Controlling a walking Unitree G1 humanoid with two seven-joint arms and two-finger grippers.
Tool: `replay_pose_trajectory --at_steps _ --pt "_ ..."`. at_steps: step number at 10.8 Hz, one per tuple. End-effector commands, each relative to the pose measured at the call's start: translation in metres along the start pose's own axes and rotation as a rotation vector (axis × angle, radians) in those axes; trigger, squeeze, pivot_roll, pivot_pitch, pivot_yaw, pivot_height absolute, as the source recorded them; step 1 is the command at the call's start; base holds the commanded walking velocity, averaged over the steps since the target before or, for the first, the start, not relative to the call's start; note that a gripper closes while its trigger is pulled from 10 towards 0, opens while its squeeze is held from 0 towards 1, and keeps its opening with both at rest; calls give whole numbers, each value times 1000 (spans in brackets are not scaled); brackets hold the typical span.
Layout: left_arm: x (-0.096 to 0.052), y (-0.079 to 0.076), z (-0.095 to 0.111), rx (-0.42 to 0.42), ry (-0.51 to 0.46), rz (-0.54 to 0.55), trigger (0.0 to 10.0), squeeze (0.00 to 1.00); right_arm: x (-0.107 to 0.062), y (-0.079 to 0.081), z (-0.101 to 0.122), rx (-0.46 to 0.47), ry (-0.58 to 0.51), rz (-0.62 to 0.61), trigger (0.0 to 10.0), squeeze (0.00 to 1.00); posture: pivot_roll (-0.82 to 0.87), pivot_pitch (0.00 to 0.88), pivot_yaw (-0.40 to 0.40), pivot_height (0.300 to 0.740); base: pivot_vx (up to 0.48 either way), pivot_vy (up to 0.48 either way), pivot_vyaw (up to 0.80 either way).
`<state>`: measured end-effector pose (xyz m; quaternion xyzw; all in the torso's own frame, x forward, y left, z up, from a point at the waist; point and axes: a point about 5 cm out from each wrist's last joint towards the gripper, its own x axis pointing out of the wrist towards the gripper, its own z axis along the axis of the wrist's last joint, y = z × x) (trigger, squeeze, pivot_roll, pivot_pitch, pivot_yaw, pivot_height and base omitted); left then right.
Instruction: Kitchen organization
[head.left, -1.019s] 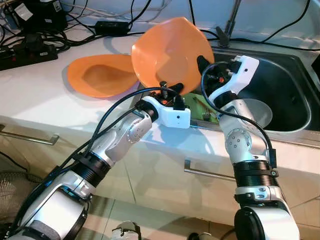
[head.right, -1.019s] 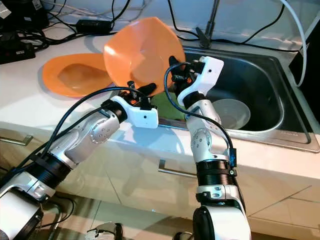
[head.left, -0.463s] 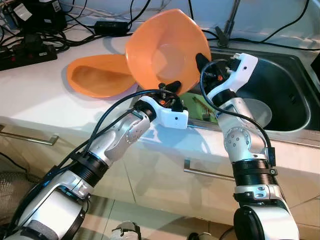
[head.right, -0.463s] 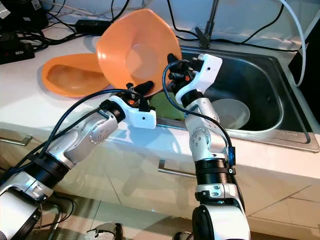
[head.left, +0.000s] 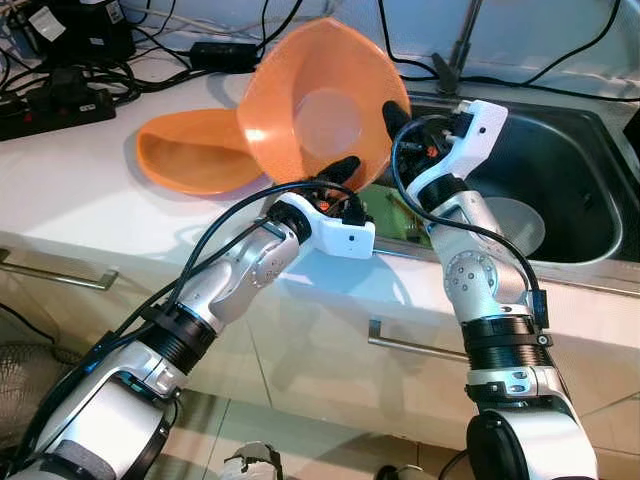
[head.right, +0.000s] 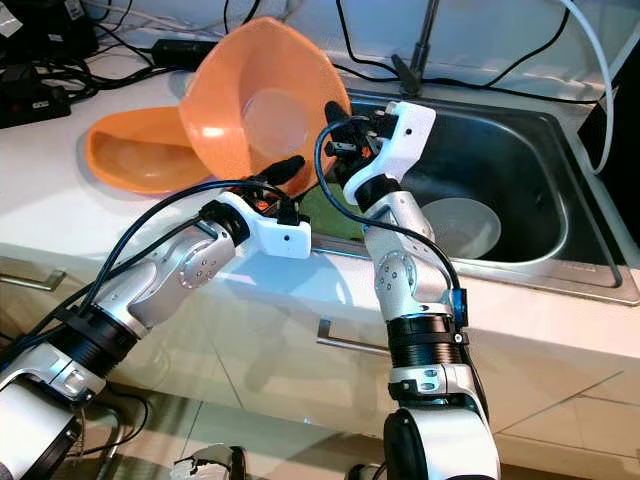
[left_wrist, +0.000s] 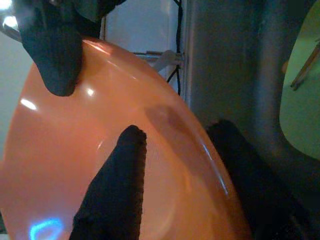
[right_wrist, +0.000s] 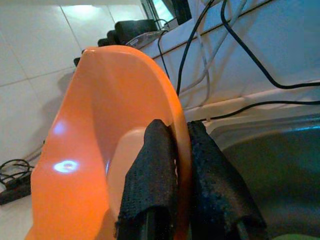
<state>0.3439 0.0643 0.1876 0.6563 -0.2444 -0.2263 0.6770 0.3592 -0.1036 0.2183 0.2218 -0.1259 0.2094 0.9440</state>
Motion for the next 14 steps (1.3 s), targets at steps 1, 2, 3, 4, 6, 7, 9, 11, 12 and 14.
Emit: replay_pose_trajectory --at_steps 1,2,3,4,6,7,9,11,12,14 --pt "2 19 -1 23 -3 89 10000 1000 -6 -16 -4 -37 41 -76 0 0 119 45 6 740 0 0 0" --pt "2 20 -1 20 0 93 10000 0 -5 -19 -2 -30 34 -97 0 0 119 44 6 740 0 0 0" --pt "2 19 0 11 3 94 10000 0 -5 -23 -1 -18 26 -127 0 0 118 43 6 740 0 0 0" --pt "1 18 0 -5 5 97 10000 0 -7 -34 4 -14 8 -202 0 0 118 44 7 740 0 0 0" --pt "1 15 5 -53 1 106 10000 0 -9 -60 16 11 -41 -372 0 0 118 44 6 740 0 0 0" --pt "0 15 6 -56 0 107 10000 0 -11 -68 18 8 -46 -419 0 0 120 44 5 740 0 0 0" --pt "-1 13 6 -81 4 106 10000 0 -15 -85 24 10 -71 -525 0 0 121 44 6 740 0 0 0" --pt "-5 6 -4 -567 110 189 10000 0 -18 -97 25 -88 -53 -578 10000 0 122 44 6 740 0 0 0" --pt "-6 3 -9 -811 163 242 10000 0 -19 -99 20 -137 -26 -578 10000 0 122 52 5 740 0 0 0" --pt "-8 -1 -12 -1097 199 274 10000 0 -20 -102 14 -185 -2 -587 10000 0 125 55 4 740 0 0 0"
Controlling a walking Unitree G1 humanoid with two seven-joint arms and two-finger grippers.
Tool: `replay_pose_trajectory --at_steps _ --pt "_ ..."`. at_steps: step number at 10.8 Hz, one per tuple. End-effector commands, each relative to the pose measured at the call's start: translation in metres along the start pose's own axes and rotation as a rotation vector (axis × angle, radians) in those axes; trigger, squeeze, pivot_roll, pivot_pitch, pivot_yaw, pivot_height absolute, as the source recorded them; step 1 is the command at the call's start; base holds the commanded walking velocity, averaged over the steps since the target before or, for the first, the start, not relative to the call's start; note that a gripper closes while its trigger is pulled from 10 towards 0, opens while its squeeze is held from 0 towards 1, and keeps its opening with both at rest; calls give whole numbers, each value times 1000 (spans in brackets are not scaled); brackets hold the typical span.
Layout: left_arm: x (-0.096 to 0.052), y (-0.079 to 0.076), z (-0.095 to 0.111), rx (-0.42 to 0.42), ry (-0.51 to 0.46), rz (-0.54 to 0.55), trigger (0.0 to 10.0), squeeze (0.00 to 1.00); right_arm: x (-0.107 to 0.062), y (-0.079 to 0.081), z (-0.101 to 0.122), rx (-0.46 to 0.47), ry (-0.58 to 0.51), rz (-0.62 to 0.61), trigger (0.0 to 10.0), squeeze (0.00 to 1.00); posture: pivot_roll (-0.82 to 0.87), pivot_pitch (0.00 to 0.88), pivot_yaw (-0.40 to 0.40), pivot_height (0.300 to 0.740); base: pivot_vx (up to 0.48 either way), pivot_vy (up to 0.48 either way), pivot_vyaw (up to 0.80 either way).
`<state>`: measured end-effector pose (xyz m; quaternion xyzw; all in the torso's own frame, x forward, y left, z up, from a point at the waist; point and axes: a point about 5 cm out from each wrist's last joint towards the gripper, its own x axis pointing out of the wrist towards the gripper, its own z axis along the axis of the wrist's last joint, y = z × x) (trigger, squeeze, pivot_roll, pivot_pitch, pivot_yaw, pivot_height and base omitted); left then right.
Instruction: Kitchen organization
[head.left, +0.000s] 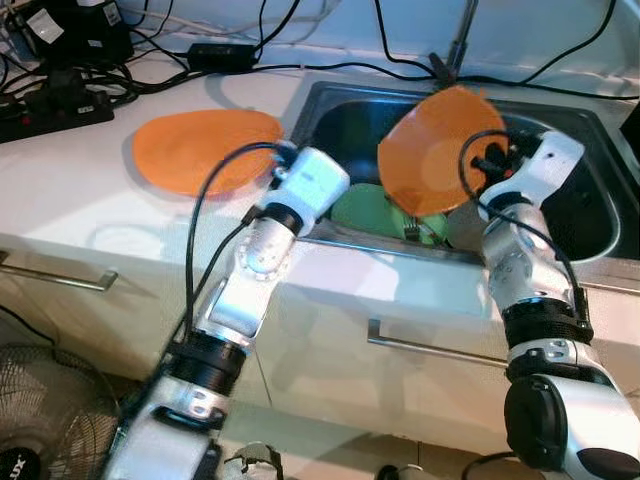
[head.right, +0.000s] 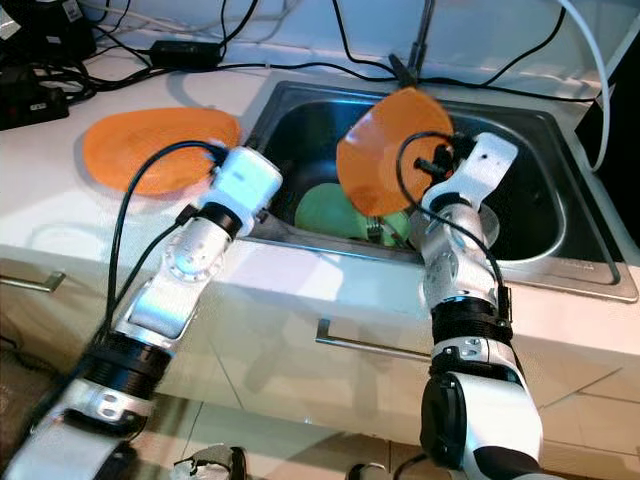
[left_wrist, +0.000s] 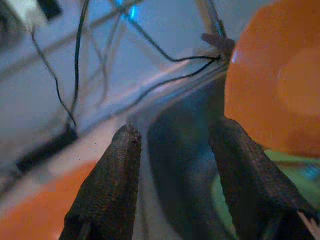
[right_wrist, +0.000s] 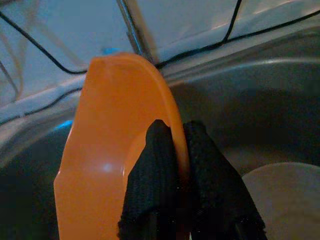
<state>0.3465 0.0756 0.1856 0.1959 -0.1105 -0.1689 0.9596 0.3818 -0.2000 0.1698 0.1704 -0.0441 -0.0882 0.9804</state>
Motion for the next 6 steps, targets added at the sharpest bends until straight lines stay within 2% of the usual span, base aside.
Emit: replay_pose_trajectory --at_steps 1,2,6 --pt "-3 0 -1 -77 17 -11 10000 0 5 6 13 -24 -56 22 10000 0 128 59 4 740 0 0 0" --pt "-4 -4 -3 -165 47 -25 10000 0 5 7 5 -48 -24 32 10000 0 132 64 3 740 0 0 0" --pt "-10 -26 -11 -248 130 -82 10000 0 2 16 -21 -80 86 82 10000 0 139 73 4 740 0 0 0"
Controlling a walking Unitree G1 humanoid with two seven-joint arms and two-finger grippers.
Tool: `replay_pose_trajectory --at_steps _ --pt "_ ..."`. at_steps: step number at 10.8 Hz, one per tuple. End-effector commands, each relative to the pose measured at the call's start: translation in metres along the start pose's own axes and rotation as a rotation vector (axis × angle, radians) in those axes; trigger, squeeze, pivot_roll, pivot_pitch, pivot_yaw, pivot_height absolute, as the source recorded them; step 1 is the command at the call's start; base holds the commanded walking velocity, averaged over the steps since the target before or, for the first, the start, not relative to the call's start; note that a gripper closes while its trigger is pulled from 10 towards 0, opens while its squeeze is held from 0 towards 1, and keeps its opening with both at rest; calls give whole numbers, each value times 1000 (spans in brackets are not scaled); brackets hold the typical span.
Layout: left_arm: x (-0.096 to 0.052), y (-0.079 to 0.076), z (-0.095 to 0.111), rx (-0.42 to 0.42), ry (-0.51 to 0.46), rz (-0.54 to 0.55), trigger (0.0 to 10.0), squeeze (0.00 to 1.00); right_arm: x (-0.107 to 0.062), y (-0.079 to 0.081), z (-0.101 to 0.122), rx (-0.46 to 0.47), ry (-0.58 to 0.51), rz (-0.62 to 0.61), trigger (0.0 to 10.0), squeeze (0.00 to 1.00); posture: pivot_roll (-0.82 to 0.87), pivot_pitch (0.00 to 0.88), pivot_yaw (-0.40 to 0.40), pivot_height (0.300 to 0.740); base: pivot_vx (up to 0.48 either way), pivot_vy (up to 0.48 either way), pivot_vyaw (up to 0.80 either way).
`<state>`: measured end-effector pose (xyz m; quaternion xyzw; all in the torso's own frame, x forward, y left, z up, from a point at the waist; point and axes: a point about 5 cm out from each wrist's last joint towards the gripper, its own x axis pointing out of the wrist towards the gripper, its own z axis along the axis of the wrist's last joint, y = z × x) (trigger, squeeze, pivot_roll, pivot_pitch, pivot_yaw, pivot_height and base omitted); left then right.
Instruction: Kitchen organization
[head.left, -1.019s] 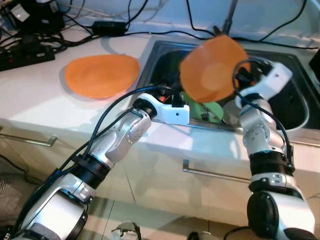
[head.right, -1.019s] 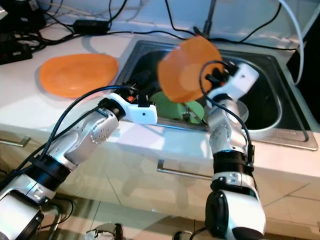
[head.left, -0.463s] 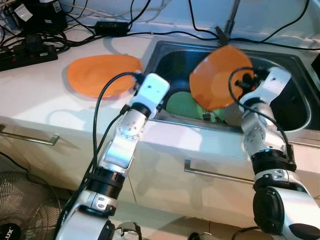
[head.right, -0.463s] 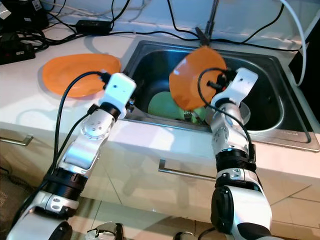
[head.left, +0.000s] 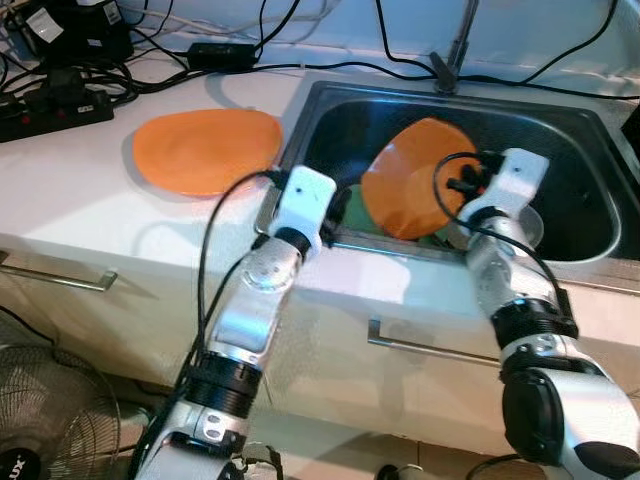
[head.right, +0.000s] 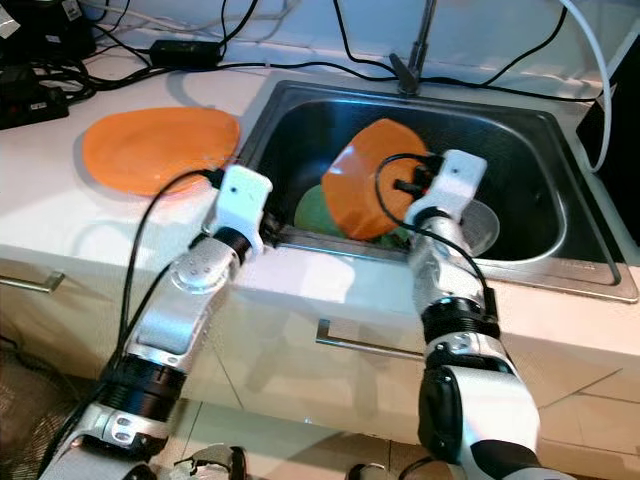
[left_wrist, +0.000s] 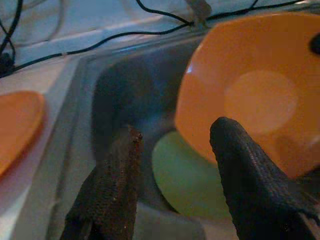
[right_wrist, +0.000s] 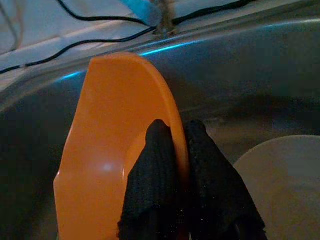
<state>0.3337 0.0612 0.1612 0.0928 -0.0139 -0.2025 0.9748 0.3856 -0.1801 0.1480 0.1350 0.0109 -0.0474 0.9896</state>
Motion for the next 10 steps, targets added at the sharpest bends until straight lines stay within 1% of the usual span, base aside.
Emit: replay_pose_trajectory --at_steps 1,3,4,6,7,8,9,10 --pt "-1 -3 3 -6 -2 -20 10000 0 2 6 4 -7 -18 23 10000 0 140 70 5 740 0 0 0" --pt "-2 -7 1 -29 26 -42 10000 0 2 9 1 -12 -3 43 10000 0 138 61 7 740 0 0 0" --pt "-2 -7 0 -27 29 -41 10000 0 2 11 0 -13 0 51 10000 1000 138 59 6 740 0 0 0" --pt "-3 -9 1 -24 35 -46 10000 0 3 12 -1 -19 6 57 10000 996 142 50 5 740 0 0 0" --pt "-3 -9 1 -19 36 -49 10000 0 3 14 -1 -25 9 64 10000 0 142 47 5 740 0 0 0" --pt "-3 -9 1 -20 35 -48 10000 0 3 15 -2 -24 9 67 10000 0 142 41 6 740 0 0 0" --pt "-3 -9 2 -20 17 -43 10000 0 2 17 1 -29 -15 72 10000 0 138 35 8 740 0 0 0" --pt "-4 -7 5 -10 -22 -29 10000 0 0 24 9 -63 -95 107 10000 0 131 27 9 740 0 0 0"
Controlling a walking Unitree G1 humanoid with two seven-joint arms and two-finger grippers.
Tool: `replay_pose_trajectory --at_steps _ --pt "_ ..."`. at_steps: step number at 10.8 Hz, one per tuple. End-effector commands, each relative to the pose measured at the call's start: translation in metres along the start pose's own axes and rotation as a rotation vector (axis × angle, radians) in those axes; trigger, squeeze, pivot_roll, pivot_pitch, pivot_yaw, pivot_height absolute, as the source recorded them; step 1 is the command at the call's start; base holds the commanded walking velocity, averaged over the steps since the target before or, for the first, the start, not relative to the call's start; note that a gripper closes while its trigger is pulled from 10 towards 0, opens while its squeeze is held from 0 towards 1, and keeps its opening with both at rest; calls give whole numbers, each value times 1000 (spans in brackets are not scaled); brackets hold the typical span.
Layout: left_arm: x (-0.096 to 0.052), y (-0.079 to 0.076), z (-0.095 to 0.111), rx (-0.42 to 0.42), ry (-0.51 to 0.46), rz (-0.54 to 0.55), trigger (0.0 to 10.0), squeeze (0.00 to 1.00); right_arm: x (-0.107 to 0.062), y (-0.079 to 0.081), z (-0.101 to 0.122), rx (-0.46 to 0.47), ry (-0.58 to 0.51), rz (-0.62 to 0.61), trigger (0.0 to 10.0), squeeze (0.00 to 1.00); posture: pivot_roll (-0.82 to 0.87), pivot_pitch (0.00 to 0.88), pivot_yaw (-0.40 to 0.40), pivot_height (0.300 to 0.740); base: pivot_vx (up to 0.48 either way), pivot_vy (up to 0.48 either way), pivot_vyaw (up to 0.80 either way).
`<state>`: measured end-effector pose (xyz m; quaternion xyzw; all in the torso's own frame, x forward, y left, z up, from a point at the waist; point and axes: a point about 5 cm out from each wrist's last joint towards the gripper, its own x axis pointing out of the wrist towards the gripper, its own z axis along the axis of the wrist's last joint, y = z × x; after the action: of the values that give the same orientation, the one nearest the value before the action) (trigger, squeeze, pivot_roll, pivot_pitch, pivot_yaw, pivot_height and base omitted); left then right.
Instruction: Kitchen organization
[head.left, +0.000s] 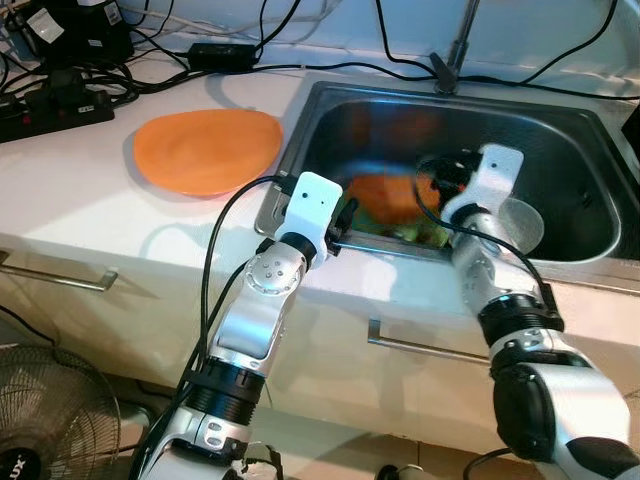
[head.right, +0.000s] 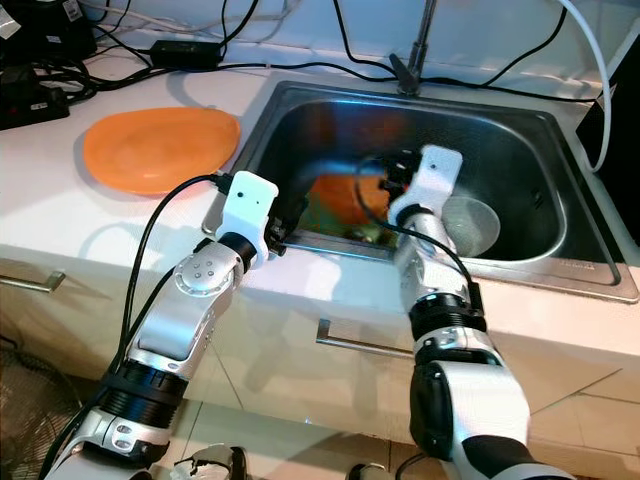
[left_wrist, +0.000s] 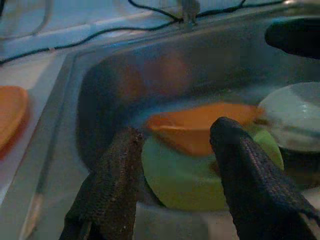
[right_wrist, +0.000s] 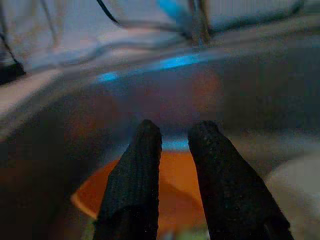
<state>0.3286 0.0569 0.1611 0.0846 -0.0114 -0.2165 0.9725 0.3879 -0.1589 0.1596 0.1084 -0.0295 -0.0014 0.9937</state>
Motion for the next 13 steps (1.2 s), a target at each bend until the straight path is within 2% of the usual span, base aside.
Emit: replay_pose_trajectory --at_steps 1,2,3,5,6,7,9,10,11,13 --pt "-2 1 8 47 -66 27 10000 0 -2 7 14 -14 -97 46 10000 0 126 25 10 740 0 0 0" --pt "-3 4 10 105 -76 54 10000 0 -5 13 22 -30 -143 83 10000 0 116 17 7 740 0 0 0" --pt "-5 11 15 181 -119 102 10000 0 -14 22 34 -7 -199 141 10000 0 100 7 2 740 0 0 0" --pt "-9 21 18 202 -148 150 10000 0 -28 33 35 -34 -227 207 10000 0 87 0 -2 740 0 0 0" --pt "-13 26 18 236 -169 177 10000 0 -40 35 26 -97 -229 252 10000 0 87 0 -4 740 0 0 0" --pt "-17 28 17 247 -177 183 10000 0 -45 34 21 -111 -225 258 10000 0 85 0 -4 740 0 0 0" --pt "-26 29 7 283 -164 198 10000 0 -63 30 1 -71 -141 239 10000 0 82 0 1 740 0 0 0" --pt "-27 31 6 306 -157 196 10000 0 -65 30 -6 -63 -124 233 10000 0 83 0 3 740 0 0 0" --pt "-27 36 6 362 -151 199 10000 0 -67 31 -14 -61 -92 219 10000 0 89 0 6 740 0 0 0" --pt "-30 43 -1 308 -142 224 10000 0 -66 33 -11 -71 -94 228 10000 0 94 0 0 740 0 0 0"
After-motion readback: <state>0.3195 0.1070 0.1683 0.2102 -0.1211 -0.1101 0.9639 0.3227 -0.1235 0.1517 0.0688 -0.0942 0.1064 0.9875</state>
